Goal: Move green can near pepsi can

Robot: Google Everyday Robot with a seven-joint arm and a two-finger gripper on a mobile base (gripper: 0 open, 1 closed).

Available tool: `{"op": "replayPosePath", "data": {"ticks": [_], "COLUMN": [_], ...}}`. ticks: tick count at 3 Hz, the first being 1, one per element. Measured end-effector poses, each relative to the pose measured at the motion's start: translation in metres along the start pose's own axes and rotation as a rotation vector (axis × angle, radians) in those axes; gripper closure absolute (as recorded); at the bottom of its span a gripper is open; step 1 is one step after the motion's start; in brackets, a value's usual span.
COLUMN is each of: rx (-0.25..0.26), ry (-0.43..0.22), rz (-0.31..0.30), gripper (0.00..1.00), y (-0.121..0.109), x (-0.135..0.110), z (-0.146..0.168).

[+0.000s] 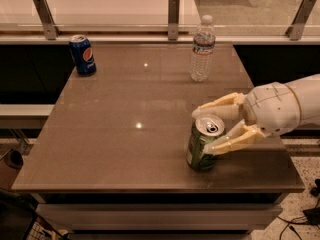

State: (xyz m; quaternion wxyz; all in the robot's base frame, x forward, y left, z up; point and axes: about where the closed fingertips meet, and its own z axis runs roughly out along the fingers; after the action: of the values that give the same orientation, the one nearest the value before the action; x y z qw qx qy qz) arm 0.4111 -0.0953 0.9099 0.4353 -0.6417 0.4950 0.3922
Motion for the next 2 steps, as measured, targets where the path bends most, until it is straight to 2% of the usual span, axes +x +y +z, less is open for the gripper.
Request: {"op": "replayPosePath", "data": {"ticks": [1,2], "rx": [-0.002,-0.003], "ry": [0.0,0.001], "rz": [-0.002,-0.004], "gripper": [0.87,1.0], "y": [-0.0004,-0.0007], "x": [-0.0011,-0.0022], "z": [0.0017,0.0033]}}
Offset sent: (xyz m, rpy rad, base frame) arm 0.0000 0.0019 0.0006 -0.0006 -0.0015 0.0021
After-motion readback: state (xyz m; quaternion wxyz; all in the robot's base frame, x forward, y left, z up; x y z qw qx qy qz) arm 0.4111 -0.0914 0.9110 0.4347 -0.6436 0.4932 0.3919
